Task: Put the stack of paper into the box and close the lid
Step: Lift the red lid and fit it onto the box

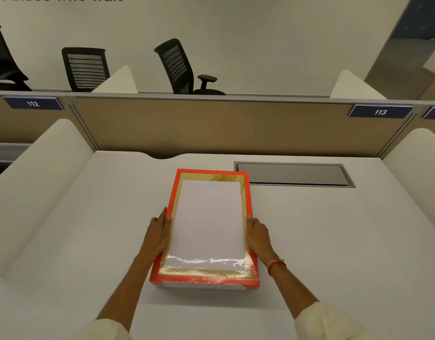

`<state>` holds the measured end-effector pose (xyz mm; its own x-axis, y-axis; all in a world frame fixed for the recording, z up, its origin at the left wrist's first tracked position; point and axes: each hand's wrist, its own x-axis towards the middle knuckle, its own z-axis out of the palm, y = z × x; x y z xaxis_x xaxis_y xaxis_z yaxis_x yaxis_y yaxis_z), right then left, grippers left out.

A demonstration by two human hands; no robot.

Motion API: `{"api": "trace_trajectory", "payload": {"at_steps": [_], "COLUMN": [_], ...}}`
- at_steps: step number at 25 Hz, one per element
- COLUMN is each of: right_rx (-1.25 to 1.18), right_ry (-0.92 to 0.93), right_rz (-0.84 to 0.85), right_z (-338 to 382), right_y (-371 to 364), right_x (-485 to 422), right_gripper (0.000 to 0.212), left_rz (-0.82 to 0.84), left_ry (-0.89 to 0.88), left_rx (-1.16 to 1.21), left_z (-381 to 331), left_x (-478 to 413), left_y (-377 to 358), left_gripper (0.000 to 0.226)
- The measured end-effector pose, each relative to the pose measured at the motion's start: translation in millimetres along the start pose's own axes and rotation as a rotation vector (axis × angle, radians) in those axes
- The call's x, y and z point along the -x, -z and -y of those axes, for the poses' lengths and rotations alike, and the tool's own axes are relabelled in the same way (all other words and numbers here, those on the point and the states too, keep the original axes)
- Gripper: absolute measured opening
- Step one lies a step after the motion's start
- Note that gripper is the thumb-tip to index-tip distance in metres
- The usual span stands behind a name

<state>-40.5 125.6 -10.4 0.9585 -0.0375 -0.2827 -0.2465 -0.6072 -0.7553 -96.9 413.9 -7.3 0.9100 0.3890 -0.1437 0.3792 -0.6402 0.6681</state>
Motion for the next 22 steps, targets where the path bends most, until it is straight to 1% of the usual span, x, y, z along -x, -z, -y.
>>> {"api": "trace_trajectory", "payload": {"at_steps": [9,16,17,19,20,21,22], "right_rx": [0.024,0.062,0.102,0.28,0.351,0.381,0.401], "right_ry": [0.015,0.007,-0.004,-0.013,0.024,0.109,0.223], "right_rz": [0.007,0.025,0.029,-0.033,-0.083,-0.122,-0.139], "right_z": [-4.5,-5.3,-2.9,3.2,7.4,12.2,17.2], "right_y": [-3.8,-3.6,-3.2,-5.2,-7.4,-10.5,-14.6], "right_x": [-1.3,-3.4,-2.5,-0.6,1.7,4.9,7.7], "right_gripper": [0.048,0.056,0.057,0.063,0.07,0.076,0.08], "left_rz": [0.01,0.032,0.027,-0.085,-0.158,-0.201,-0.206], "left_ry": [0.012,0.021,0.027,-0.01,-0.068,-0.139,-0.21], "left_rx": [-0.031,-0.029,-0.07,-0.252,-0.339,-0.398,-0.432], "left_z": [-1.6,1.8,1.0,-4.1,-8.8,-14.6,-20.2], "left_x": [0.8,3.6,4.3,5.2,5.2,5.1,4.6], "left_y": [0.4,-2.1,-1.9,-1.7,-1.9,-1.9,-2.6], "left_gripper": [0.056,0.056,0.057,0.06,0.063,0.067,0.072]}}
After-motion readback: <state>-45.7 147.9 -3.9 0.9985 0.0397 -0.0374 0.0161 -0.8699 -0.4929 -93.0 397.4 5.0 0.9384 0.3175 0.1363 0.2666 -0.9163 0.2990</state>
